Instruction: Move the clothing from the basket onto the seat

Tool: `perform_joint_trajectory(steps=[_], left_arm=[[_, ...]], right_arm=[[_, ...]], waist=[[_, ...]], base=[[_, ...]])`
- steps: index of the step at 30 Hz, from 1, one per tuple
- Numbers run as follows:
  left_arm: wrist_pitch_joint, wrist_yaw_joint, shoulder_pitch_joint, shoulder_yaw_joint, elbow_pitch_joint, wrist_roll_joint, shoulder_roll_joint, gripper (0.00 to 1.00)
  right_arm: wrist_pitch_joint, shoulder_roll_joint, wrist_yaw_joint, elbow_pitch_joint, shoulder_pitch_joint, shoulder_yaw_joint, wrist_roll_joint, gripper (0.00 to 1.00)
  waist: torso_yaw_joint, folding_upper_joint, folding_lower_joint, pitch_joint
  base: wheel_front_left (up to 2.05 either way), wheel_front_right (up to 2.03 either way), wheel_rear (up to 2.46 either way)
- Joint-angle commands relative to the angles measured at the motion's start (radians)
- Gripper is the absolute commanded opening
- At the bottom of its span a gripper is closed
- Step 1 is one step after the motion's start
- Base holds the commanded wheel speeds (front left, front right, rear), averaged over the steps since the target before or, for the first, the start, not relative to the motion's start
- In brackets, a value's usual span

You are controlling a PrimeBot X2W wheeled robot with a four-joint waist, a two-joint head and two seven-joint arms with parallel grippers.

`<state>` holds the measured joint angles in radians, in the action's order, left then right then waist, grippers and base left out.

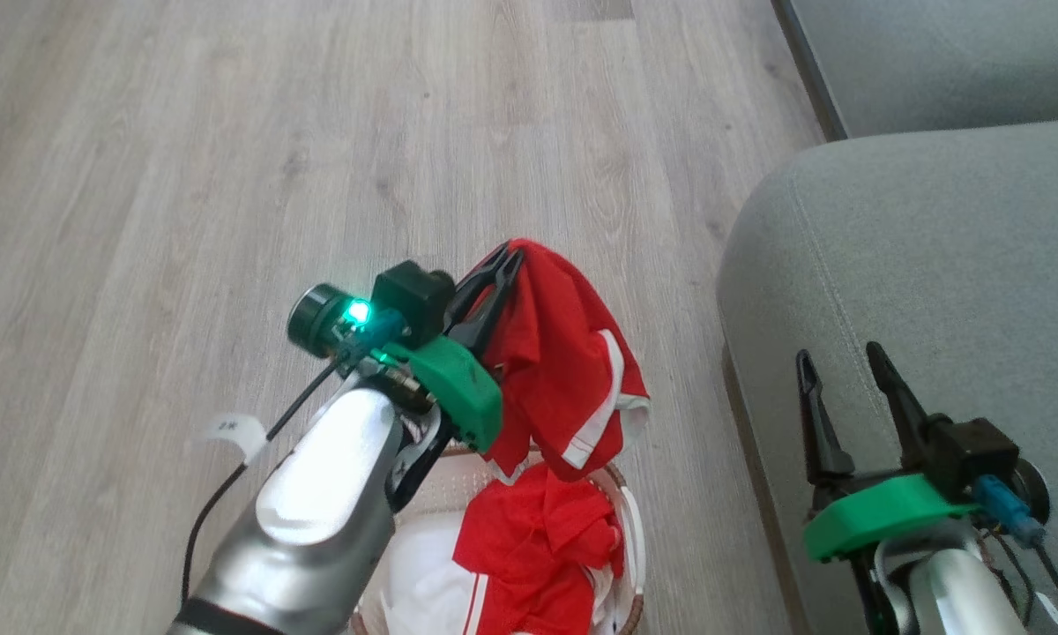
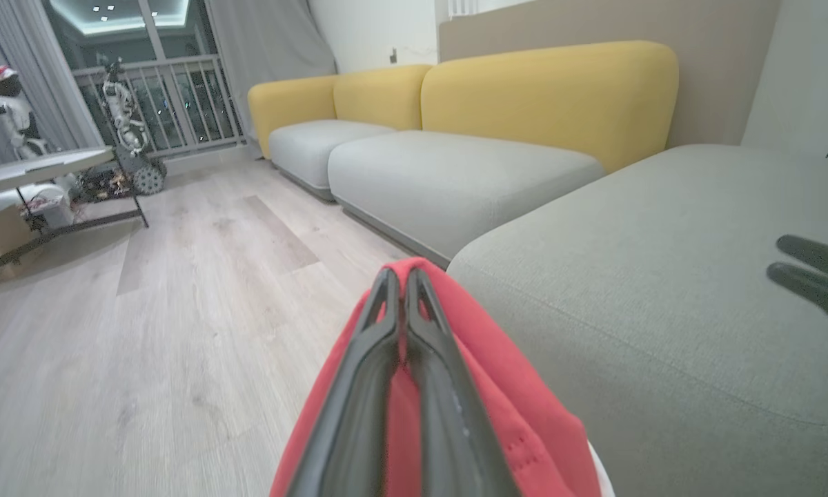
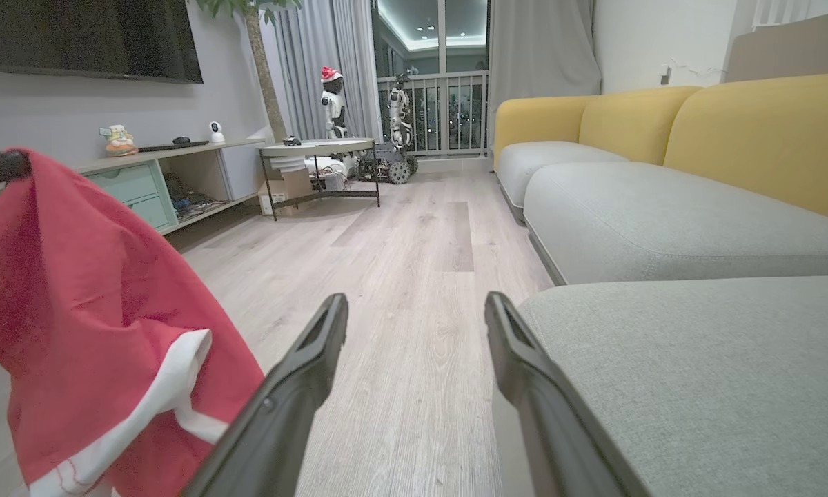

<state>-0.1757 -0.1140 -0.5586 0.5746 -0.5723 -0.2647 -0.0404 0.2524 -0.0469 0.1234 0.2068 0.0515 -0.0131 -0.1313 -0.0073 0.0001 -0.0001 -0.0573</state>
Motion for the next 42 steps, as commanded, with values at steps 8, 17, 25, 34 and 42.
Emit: perform_joint_trajectory(steps=[8,17,25,34,42], left_arm=[[0.01,0.038,-0.138,0.03,0.109,-0.07,-0.01,0.0],[0.011,0.059,-0.165,0.092,0.129,-0.109,-0.01,0.0],[0.007,0.077,-0.176,0.163,0.165,-0.15,-0.01,0.0],[0.0,0.086,-0.188,0.21,0.181,-0.174,-0.01,0.0],[-0.006,0.101,-0.181,0.21,0.163,-0.192,-0.015,0.0]], right_arm=[[0.009,-0.003,0.007,-0.009,0.058,-0.138,0.013,1.0],[0.009,-0.003,0.007,0.081,0.142,-0.249,0.082,1.0],[0.009,-0.003,0.007,0.228,0.219,-0.241,0.151,1.0],[0.009,-0.004,0.007,0.344,0.284,-0.305,0.053,1.0],[0.009,-0.041,0.007,0.366,0.362,-0.426,-0.041,0.0]], waist=[[0.006,-0.0001,0.0001,-0.036],[0.015,-0.0001,0.0001,-0.045],[0.053,-0.0001,0.0001,-0.052],[0.089,-0.0001,0.0001,-0.055],[0.091,-0.0001,0.0001,-0.044]], base=[[0.0,0.0,0.0],[0.0,0.0,0.0],[0.0,0.0,0.0],[0.0,0.0,0.0],[0.0,0.0,0.0]])
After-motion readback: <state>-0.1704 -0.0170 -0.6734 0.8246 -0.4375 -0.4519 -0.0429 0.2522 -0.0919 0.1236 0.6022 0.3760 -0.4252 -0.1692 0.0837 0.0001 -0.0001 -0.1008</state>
